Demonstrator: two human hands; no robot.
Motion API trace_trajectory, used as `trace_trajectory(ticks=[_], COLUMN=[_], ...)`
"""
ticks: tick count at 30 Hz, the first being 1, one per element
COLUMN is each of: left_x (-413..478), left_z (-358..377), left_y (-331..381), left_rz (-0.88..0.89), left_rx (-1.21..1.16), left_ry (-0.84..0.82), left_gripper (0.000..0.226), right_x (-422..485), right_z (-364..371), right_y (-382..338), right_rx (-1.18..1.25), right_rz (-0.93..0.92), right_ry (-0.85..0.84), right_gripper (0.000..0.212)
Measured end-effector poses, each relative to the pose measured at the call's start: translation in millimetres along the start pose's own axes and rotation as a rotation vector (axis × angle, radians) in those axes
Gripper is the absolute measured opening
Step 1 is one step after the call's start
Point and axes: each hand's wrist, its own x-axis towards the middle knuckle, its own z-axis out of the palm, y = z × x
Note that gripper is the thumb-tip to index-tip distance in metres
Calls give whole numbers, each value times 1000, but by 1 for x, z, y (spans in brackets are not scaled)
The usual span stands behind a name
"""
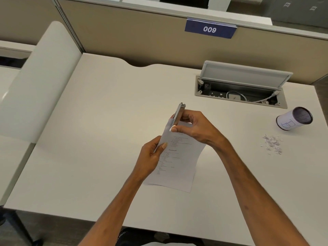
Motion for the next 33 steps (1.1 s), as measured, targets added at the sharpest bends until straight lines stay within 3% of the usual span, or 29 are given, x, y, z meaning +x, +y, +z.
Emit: trace_trajectory(ticks=[5, 10, 14, 19, 27, 33], left_x=[-4, -12, -17, -22, -21, -14], left_z=[0, -2, -5, -8, -6, -8], left_y=[4, 5, 0, -12, -22, -22], left_rz=[-22, -104, -183, -237, -315, -338], left_rx=[-8, -120, -210, -247, -228, -220], left_ry=[-35, -53, -45, -50, -58, -68], left_gripper=[26, 26, 27, 30, 30, 31], right_x=[3, 22, 49, 74, 94, 104], right_z=[-7, -19, -28, -16, -4, -1], right_y=[-6, 3, 32, 81, 130, 143], right_rx=[73, 159, -204, -630, -794, -780], right_rz=[13, 74, 192, 199, 70, 45], right_ry=[-38, 136, 181, 197, 154, 180], right_gripper=[34, 34, 35, 31, 21, 21])
